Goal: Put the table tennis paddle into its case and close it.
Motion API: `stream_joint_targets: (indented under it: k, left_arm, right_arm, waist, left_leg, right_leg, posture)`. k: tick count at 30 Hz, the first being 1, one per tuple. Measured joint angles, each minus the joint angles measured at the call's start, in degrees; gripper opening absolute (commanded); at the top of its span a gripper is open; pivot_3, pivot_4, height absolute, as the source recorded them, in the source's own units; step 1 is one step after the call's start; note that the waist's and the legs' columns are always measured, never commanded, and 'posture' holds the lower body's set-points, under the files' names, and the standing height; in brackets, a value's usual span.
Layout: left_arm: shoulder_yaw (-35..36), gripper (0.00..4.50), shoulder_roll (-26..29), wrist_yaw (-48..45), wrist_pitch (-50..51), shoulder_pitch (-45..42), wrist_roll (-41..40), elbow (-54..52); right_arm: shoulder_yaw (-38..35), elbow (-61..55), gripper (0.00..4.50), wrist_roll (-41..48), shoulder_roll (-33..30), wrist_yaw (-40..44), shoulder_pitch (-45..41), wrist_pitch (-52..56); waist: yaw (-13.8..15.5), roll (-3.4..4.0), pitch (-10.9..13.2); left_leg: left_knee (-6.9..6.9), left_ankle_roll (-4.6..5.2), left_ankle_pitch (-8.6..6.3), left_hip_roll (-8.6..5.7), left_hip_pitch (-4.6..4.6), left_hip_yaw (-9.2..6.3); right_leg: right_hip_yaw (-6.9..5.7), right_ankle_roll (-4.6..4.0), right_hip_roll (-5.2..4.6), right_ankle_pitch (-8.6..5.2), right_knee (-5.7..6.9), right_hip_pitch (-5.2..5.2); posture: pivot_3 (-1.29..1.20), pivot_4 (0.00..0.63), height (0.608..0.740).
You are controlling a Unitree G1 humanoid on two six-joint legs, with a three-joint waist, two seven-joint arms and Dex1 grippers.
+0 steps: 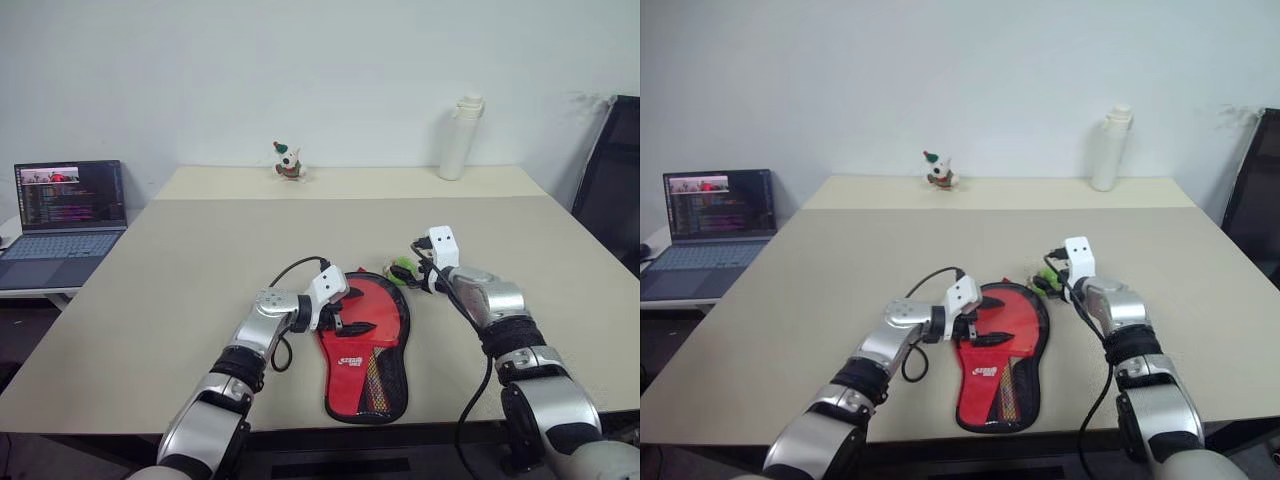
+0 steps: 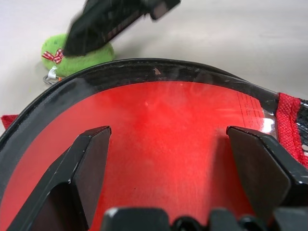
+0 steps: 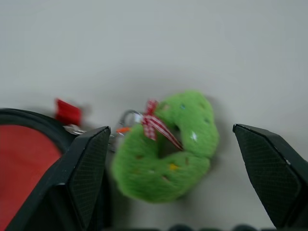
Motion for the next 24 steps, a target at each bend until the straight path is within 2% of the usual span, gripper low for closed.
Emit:
stream_joint_targets:
  k: [5, 6, 8, 15, 19, 24]
  left_arm:
    - [-0.4, 4.17, 0.6, 0.2, 0.1, 0.6, -0.1, -1.1]
    - [-0.4, 4.22, 0.6, 0.3, 0.1, 0.6, -0.1, -1.1]
    - [-0.5, 4.22, 0.7, 0.3, 0.1, 0.6, -0.1, -1.1]
    - [-0.7, 4.22, 0.6, 0.4, 0.0, 0.5, -0.1, -0.9]
    - [-0.8, 4.22, 0.4, 0.5, 0.0, 0.5, -0.1, -0.5]
    - [-0.7, 4.22, -0.3, 0.7, 0.2, 0.2, -0.4, 0.6]
  right_arm:
    - [0.0, 6.5, 4.50, -1.9, 0.9, 0.0, -2.0, -3.8]
    - [0.0, 7.1, 4.11, -2.1, 1.0, 0.0, -2.2, -4.3]
    - [-0.1, 8.0, 3.67, -2.1, 1.2, 0.0, -2.5, -4.9]
    - [-0.1, 8.3, 1.22, -2.1, 2.0, 0.8, -2.9, -5.1]
    - [-0.1, 7.1, 0.02, -2.1, 1.9, 1.1, -2.8, -4.3]
    - [0.1, 1.7, 0.02, -2.3, 0.8, 1.2, -0.5, -1.5]
  waist:
    - [0.0, 0.02, 0.0]
    - [0.0, 0.02, 0.0]
    - [0.0, 0.03, 0.0]
    - [0.0, 0.05, 0.0]
    - [0.0, 0.06, -0.1]
    - [0.2, 0.07, -0.1]
  left_leg:
    - [0.00, 0.00, 0.00, 0.13, 0.05, 0.04]
    - [0.00, 0.00, 0.00, 0.15, 0.06, 0.03]
    - [0.00, 0.00, 0.00, 0.16, 0.09, 0.06]
    - [0.00, 0.00, 0.00, 0.19, 0.10, 0.06]
    - [0.00, 0.00, 0.00, 0.19, 0.12, 0.05]
    - [0.00, 0.00, 0.00, 0.18, 0.09, 0.03]
  right_leg:
    - [0.04, 0.00, 0.00, 0.00, 0.02, 0.02]
    - [0.03, 0.00, 0.01, 0.00, 0.03, 0.03]
    - [0.04, 0.00, 0.02, 0.00, 0.03, 0.04]
    - [0.05, 0.00, 0.03, 0.00, 0.03, 0.06]
    - [0.04, 0.00, 0.03, 0.00, 0.04, 0.08]
    - [0.03, 0.01, 0.02, 0.00, 0.02, 0.09]
  posture:
    - [0.00, 0.150, 0.740]
    - [0.00, 0.150, 0.740]
    - [0.00, 0.150, 0.740]
    - [0.00, 0.150, 0.740]
    - [0.00, 0.150, 0.740]
    - [0.00, 0.150, 0.740]
